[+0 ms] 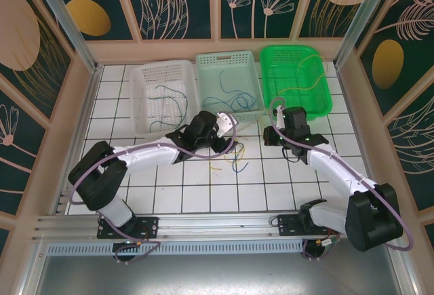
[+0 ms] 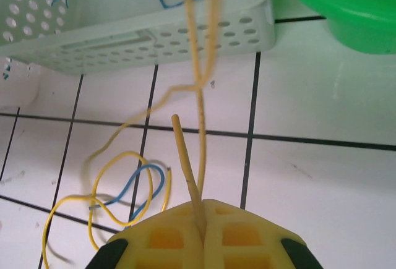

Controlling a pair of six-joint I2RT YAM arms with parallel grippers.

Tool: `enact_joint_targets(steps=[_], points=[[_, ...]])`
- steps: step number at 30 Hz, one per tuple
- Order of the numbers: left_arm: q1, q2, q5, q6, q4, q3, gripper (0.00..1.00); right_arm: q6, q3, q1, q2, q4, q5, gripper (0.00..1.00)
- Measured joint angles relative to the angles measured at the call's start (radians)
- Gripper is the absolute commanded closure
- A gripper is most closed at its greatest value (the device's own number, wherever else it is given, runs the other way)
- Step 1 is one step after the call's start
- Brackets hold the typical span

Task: Untangle the cables

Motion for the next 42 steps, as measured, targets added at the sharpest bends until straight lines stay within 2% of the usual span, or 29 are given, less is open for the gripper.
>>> enact_joint_targets(steps=[6,20,27,29,30,32,34,38,42], points=[[-0.029,-0.028,-0.018,0.077,0.006,-0.003,0.2,-0.018,0.032,0.0,0.0,-0.056,-0.05,1.0],[-0.037,0.025,-0.025,0.124,-0.001,-0.001,0.21,-0.017,0.113,-0.008,-0.037,-0.108,-0.162,1.0],[-0.037,0.045,-0.085,0.141,0.01,0.008,0.31,-0.014,0.113,-0.008,-0.042,-0.117,-0.222,1.0],[-0.037,0.058,-0.093,0.145,0.01,0.021,0.37,-0.014,0.113,-0.01,-0.05,-0.121,-0.235,1.0],[-0.037,0.069,-0.095,0.151,0.01,0.033,0.48,-0.014,0.113,-0.013,-0.056,-0.121,-0.247,1.0],[-0.037,0.086,-0.1,0.151,0.013,0.055,0.78,-0.014,0.113,-0.019,-0.066,-0.122,-0.266,1.0],[-0.037,0.089,-0.108,0.152,0.028,0.059,0.98,-0.015,0.116,-0.026,-0.071,-0.127,-0.277,1.0],[-0.037,0.059,-0.131,0.143,0.098,0.014,1.0,-0.018,0.124,-0.082,-0.073,-0.148,-0.299,1.0],[-0.027,-0.024,-0.166,0.076,0.169,-0.084,1.0,-0.007,0.121,-0.256,-0.107,-0.135,-0.352,1.0]])
